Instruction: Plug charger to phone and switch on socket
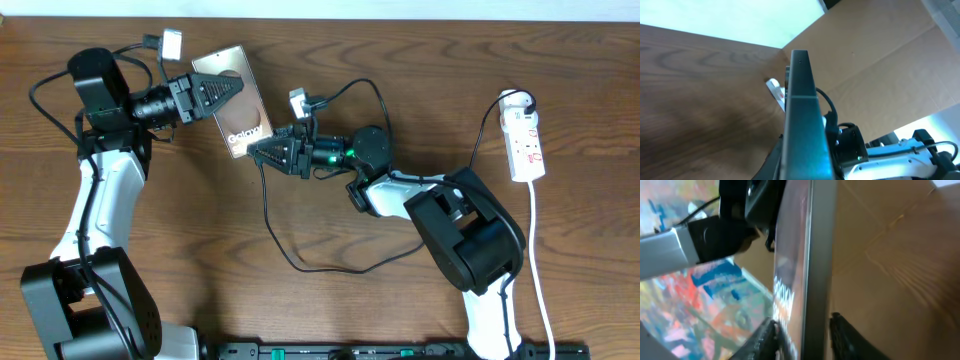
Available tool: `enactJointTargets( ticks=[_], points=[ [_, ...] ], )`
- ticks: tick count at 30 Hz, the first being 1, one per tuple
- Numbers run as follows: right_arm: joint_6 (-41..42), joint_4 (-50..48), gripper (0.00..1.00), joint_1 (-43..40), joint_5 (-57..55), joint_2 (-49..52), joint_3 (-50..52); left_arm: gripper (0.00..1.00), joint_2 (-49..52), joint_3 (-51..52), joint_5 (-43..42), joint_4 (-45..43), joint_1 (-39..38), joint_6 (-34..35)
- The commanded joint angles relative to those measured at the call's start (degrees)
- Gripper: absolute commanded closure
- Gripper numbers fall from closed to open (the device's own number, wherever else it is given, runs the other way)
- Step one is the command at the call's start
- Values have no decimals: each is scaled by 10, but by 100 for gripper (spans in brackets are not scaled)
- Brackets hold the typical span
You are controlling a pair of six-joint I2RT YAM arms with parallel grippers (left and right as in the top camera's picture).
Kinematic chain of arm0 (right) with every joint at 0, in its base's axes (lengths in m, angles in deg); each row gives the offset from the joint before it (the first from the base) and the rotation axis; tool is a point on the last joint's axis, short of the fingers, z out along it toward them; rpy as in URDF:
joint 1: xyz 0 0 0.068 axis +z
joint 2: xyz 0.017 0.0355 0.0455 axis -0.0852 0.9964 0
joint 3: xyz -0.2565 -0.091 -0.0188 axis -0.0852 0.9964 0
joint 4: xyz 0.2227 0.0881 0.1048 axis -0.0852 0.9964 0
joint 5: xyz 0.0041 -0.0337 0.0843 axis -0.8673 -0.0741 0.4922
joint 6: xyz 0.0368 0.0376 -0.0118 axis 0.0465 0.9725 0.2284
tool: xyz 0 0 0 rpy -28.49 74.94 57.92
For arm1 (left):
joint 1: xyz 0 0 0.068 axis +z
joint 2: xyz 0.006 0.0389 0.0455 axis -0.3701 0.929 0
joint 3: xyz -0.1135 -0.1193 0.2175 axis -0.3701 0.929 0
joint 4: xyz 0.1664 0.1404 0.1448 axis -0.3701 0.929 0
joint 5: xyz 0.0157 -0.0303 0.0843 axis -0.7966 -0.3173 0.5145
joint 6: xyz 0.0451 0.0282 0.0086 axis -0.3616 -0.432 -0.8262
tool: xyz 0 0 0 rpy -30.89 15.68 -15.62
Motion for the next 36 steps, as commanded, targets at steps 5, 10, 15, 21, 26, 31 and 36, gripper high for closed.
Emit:
enactJointTargets(
  ticks=[5,10,15,21,26,31,36],
  points=[
    [-3,7,31,-10,-37,-5,-14,93,2,2,-42,0,-6,7],
    [-2,7,1,-10,-37,-5,-14,93,2,2,-42,0,-5,6],
    [-2,7,1,-10,-35,-5,-14,93,2,2,-42,0,-3,2],
    [0,6,1,-14,-26,-5,-14,93,4,2,-42,0,15,0],
    [15,6,1,-29,-24,-5,-14,92,4,2,-42,1,49,0],
    [35,6,1,-50,-15,-5,-14,93,4,2,-42,23,88,0],
    [50,6,1,-79,6,-5,-14,92,4,2,-42,49,125,-24]
  ],
)
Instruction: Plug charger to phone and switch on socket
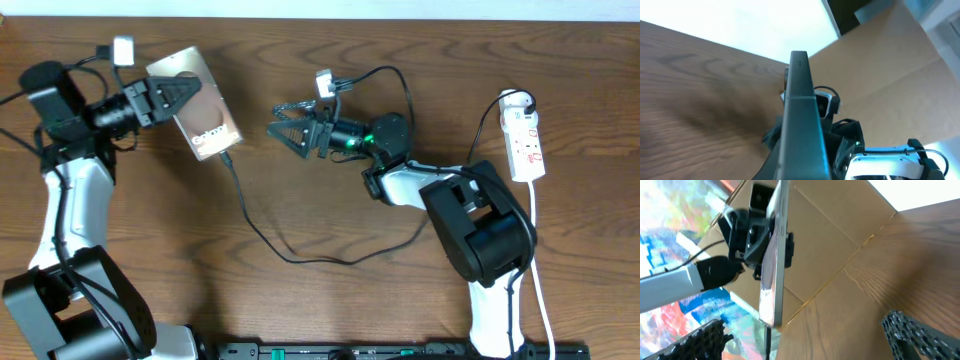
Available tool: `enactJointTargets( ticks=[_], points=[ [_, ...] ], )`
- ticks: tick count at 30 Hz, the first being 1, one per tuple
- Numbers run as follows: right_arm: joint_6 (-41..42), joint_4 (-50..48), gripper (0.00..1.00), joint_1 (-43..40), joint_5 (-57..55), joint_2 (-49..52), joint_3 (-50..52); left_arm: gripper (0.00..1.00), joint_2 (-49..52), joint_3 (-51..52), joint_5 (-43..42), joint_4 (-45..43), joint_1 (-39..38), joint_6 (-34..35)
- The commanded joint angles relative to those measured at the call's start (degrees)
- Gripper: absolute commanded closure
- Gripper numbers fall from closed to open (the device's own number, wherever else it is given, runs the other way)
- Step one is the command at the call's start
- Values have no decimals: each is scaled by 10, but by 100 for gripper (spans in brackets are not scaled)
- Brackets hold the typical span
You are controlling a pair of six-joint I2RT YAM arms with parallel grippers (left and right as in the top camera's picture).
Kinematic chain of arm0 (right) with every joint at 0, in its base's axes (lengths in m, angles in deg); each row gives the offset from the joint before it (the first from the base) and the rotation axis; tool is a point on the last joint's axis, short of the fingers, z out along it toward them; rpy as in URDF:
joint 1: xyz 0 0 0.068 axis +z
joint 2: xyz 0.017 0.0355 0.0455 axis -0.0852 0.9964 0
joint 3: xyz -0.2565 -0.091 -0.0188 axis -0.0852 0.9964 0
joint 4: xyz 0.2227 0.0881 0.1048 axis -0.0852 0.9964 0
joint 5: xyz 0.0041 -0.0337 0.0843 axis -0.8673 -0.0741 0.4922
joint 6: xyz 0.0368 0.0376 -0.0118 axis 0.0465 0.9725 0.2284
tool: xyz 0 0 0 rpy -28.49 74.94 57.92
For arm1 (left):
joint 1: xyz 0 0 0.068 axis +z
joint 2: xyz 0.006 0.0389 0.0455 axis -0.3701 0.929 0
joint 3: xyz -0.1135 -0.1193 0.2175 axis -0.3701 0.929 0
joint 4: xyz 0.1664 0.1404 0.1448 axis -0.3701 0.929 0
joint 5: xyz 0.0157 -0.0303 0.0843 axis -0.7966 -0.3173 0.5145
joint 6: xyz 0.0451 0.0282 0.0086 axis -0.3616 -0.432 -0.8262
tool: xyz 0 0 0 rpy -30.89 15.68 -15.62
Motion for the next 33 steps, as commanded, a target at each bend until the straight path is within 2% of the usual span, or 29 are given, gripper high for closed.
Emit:
enactJointTargets(
  ticks=[1,6,12,16,19,26,33],
  points=[
    [17,-2,1,-22,23,-5,-7,92,4,2,-20,20,23,-32],
    [16,-1,1,-42,51,-5,-7,93,7,2,17,127,35,-112],
    [16,2,1,-61,83,-5,-7,92,7,2,159,308,34,-239],
    [16,36,1,-66,88,-5,-7,93,7,2,232,372,34,-270],
    [11,56,1,-66,89,-5,-7,93,7,2,282,390,34,-271],
    [11,64,1,-66,98,-5,-7,92,7,2,312,396,27,-271],
    [-9,108,1,-63,107,-5,-7,93,29,3,339,397,-15,-271]
  ],
)
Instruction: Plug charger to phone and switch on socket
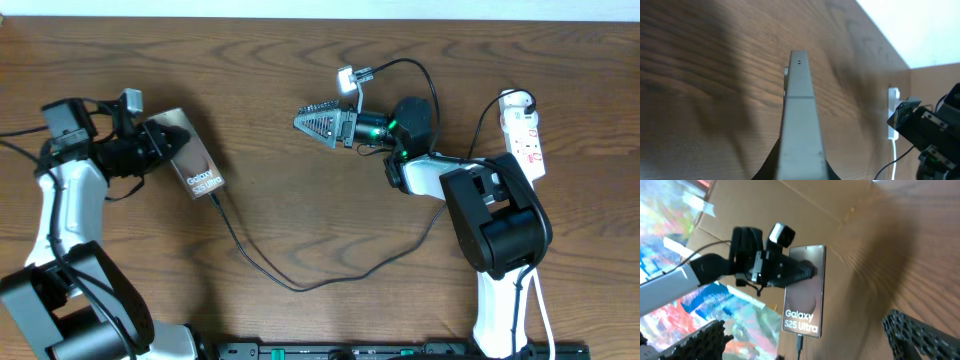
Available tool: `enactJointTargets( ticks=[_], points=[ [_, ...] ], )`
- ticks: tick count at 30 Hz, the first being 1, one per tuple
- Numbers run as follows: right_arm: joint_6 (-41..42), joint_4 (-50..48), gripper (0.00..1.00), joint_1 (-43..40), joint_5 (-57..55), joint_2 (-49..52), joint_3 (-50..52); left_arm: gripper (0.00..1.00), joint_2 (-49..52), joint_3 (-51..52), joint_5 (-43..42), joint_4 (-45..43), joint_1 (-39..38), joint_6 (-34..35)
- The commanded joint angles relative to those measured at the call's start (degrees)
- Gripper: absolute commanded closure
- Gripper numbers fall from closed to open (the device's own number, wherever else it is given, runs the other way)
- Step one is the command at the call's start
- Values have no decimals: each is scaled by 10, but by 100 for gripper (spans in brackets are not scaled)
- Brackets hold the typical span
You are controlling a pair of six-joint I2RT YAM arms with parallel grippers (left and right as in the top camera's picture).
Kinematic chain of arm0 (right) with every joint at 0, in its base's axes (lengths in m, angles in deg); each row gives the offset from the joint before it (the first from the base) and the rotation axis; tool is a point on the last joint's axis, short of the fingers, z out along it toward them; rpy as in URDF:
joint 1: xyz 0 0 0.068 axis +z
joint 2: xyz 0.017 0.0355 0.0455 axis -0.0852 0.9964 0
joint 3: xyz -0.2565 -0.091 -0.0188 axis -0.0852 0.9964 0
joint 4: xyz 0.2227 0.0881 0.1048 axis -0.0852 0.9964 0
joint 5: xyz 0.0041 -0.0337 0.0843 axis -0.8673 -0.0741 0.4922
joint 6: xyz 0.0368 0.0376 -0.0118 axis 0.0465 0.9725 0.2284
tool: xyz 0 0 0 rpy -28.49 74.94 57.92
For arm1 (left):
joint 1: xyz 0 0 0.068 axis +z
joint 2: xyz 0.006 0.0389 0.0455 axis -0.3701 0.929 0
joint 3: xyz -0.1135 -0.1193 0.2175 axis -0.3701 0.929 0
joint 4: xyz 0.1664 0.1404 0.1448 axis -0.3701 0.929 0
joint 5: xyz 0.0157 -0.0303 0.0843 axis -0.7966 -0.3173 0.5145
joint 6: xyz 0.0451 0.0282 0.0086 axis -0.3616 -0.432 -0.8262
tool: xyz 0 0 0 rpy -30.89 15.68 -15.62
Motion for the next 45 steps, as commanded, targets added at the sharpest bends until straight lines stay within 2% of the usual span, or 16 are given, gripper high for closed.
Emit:
enactJointTargets(
  ticks=[1,20,45],
  points=[
    [-22,22,1,2,14,-5,-7,93,23,-2,4,-5,-25,-12],
    [-87,94,1,11,33,-5,-7,93,129,-2,4,-26,-40,-12],
    [-105,100,1,18,33,-5,-7,93,142,31,9,-25,-40,-16]
  ],
)
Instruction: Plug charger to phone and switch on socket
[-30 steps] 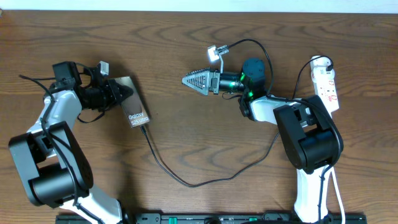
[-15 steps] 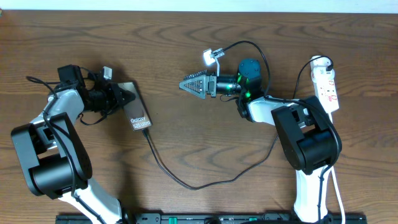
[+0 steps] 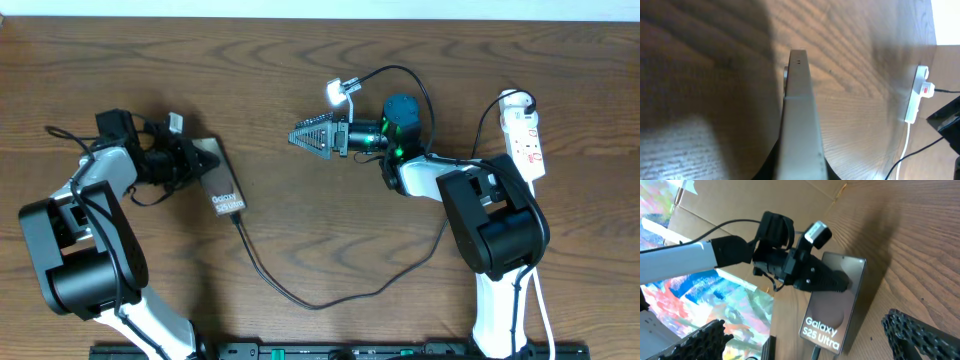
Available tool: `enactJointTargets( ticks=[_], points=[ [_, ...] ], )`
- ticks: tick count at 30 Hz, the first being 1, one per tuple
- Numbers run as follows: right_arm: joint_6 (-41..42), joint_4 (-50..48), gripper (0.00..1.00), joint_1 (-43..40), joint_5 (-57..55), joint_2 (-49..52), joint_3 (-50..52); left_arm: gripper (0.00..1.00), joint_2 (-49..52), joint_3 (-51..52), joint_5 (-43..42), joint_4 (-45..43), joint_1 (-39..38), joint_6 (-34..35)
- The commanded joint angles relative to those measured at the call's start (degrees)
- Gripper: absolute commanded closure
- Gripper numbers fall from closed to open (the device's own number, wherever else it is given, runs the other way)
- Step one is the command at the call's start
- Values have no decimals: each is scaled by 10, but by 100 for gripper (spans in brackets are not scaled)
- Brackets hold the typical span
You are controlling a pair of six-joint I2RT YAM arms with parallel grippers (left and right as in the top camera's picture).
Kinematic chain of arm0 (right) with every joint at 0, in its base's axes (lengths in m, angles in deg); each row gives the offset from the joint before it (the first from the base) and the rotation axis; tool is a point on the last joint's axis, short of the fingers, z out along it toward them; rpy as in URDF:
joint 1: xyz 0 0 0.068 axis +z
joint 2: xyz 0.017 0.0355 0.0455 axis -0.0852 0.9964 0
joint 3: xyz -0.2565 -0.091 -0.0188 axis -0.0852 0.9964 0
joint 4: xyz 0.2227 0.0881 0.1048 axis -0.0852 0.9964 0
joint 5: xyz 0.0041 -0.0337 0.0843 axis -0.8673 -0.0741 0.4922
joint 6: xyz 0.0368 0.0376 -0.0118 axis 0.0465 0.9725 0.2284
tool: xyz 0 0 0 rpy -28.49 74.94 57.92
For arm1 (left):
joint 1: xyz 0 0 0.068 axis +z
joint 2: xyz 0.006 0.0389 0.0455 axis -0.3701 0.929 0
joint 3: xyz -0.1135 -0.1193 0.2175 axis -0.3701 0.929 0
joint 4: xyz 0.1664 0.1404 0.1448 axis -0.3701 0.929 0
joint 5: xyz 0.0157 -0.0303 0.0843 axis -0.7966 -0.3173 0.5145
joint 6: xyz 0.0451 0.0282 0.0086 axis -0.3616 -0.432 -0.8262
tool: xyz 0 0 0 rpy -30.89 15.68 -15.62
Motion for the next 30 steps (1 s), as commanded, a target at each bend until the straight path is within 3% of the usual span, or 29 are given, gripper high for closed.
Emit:
enactJointTargets(
  ticks=[1,27,30],
  points=[
    [-13,1,1,7,5,-5,-7,92,-2,14,-7,-6,1,-8],
    [-13,0,1,10,5,-5,-7,92,-1,78,-7,-19,1,-7],
    [-13,0,1,11,5,-5,-7,75,-1,78,-7,-19,1,-7]
  ],
)
